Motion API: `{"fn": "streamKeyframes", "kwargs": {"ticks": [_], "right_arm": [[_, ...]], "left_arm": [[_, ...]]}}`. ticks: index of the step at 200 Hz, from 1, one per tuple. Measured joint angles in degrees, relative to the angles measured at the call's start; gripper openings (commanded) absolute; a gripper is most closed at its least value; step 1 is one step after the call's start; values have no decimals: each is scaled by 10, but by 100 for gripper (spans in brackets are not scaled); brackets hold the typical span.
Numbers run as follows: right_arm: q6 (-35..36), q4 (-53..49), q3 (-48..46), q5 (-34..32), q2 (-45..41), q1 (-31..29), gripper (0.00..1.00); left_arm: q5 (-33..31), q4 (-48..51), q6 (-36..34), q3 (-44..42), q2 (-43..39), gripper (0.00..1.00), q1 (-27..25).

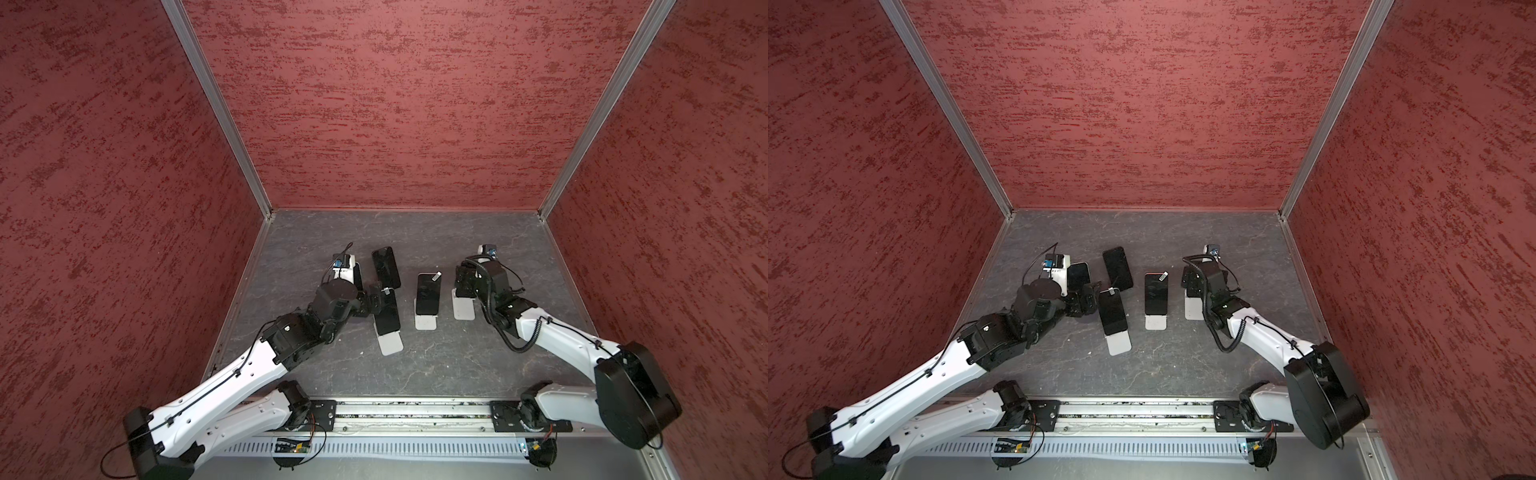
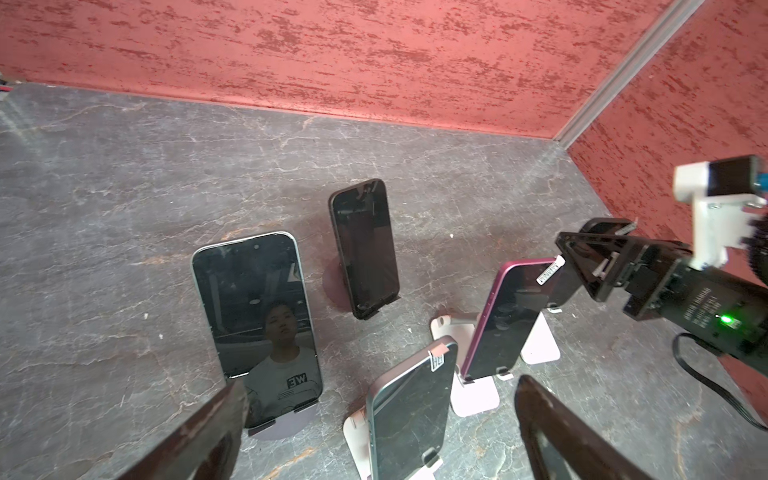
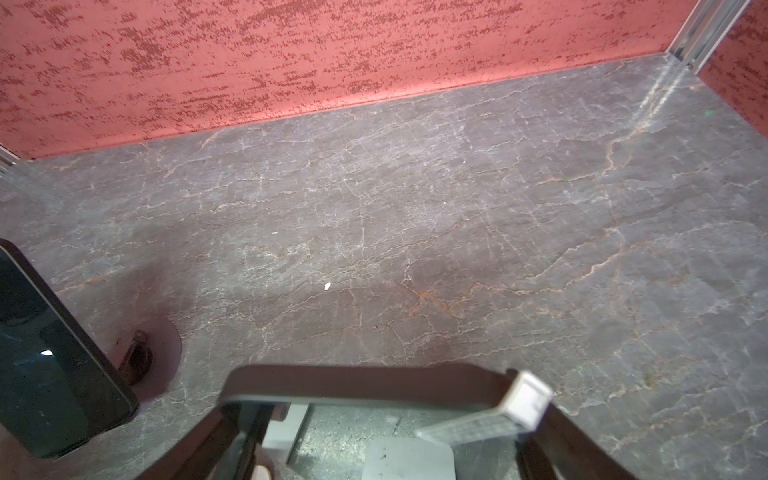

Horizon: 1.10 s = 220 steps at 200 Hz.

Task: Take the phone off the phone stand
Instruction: 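Close the right gripper on the black phone and lift it off the stand, then carry the held phone with the right gripper toward the far corner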

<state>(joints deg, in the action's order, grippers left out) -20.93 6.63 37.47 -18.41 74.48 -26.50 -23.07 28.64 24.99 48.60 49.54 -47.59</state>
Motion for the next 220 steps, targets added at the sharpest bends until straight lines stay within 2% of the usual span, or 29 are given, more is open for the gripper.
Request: {"fn": "streamKeyframes", "kwargs": {"ticks": [74, 159, 220], "right_arm": [[2, 4, 6, -20, 11, -2, 61], [20, -1, 6, -19, 7, -5, 55], [39, -42, 32, -13, -46, -8, 54]], "left_arm": [[59, -40, -20, -10, -13, 100, 0], [74, -56, -28, -14, -16, 100, 0], [79, -58, -30, -19, -16, 99, 0]]}}
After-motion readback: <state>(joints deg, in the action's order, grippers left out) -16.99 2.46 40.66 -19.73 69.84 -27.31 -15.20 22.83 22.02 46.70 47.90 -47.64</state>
